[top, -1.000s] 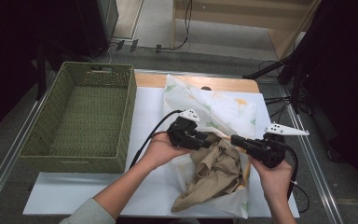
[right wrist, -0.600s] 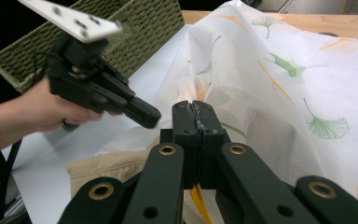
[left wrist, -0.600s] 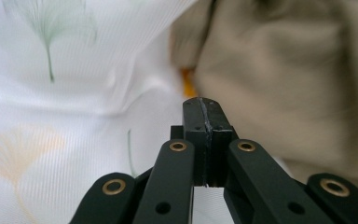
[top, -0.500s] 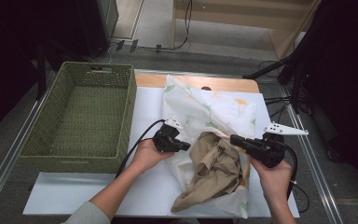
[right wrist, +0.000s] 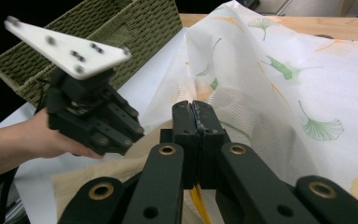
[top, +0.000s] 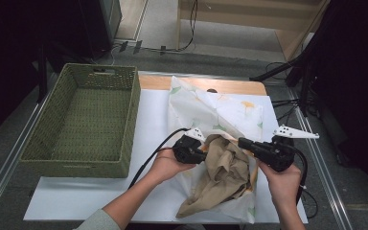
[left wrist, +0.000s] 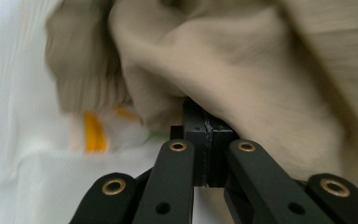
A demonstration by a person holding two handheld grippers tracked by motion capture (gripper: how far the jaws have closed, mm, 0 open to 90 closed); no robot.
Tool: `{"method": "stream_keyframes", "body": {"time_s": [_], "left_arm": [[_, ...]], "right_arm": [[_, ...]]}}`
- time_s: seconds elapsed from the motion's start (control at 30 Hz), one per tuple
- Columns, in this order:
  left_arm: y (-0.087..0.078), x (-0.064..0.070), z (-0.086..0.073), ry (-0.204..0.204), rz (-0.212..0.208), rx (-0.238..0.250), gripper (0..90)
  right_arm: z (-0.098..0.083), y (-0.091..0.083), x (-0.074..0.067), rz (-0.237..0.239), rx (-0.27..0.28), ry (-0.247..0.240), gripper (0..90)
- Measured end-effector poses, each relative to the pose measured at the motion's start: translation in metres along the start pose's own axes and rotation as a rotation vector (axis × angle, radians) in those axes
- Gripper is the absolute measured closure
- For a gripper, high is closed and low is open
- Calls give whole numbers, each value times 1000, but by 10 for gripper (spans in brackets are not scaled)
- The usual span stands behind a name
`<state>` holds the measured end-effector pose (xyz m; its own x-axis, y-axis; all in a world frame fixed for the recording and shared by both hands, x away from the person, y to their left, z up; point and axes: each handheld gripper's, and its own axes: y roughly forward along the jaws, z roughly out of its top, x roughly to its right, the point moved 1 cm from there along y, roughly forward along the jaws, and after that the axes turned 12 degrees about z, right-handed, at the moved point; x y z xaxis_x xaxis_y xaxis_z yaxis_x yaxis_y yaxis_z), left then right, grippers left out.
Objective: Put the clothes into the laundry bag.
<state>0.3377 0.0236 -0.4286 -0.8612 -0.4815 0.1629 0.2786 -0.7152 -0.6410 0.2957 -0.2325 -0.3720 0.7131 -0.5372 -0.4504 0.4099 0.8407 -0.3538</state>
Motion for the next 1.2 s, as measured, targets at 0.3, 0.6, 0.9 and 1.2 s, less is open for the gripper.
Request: {"method": "stream_keyframes", "body": {"time_s": [0.3,0.6,0.9,1.2], "left_arm": [[-15,28,37,85,18,69,900],[24,41,48,130,48,6,900],[66,44,50,139,148,7,900],[76,35,62,96,254,45,900]], "right_arm": [[1,-1,0,2,5,3,896],[1,-3,0,1,14,7,897],[0,-11,-1,32,19,12,899],[-6,-21,-7,50,24,4,899]]}}
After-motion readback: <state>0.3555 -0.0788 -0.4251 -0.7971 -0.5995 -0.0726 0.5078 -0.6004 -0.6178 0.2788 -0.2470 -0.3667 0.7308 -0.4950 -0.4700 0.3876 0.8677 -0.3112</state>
